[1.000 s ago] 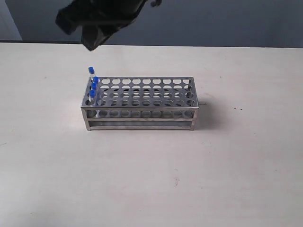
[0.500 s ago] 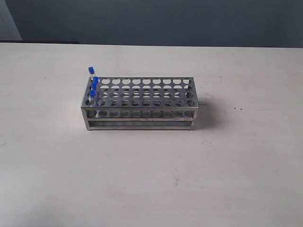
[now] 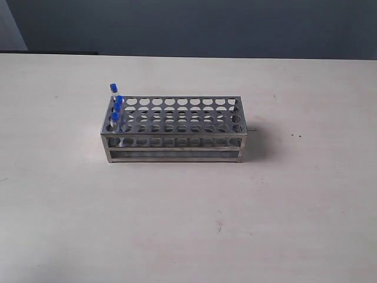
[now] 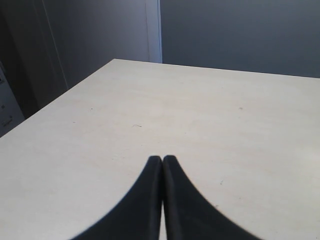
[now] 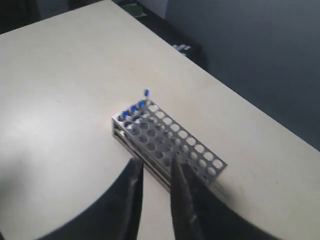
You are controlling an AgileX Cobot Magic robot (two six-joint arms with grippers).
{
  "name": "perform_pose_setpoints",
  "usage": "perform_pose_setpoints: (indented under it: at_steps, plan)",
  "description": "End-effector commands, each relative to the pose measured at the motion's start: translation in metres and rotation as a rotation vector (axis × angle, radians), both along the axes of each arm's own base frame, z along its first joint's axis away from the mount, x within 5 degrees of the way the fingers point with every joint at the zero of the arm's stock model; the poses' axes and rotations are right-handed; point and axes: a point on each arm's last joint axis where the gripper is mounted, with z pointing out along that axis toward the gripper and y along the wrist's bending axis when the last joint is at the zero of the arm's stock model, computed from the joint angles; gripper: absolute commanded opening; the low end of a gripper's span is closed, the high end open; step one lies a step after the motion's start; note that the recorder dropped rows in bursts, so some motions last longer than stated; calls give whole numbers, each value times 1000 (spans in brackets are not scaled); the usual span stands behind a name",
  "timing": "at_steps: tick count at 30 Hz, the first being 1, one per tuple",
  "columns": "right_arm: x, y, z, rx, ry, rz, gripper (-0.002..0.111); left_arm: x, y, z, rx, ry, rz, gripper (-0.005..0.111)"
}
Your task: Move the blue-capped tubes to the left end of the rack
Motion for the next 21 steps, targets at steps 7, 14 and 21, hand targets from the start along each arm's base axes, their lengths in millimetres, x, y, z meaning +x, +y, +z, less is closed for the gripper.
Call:
perform_pose_setpoints:
  at_steps: [7,14,21]
  plan:
    - [6,-59,-122,130,-124,-322,21,1,0,-1,-6,-5,-6,0]
    - [-16,-88,-228,265,-200,-537,21,1,0,-1,-6,-5,-6,0]
    - [-41,-105,-269,326,-314,-705,21,1,0,-1,-6,-5,-6,0]
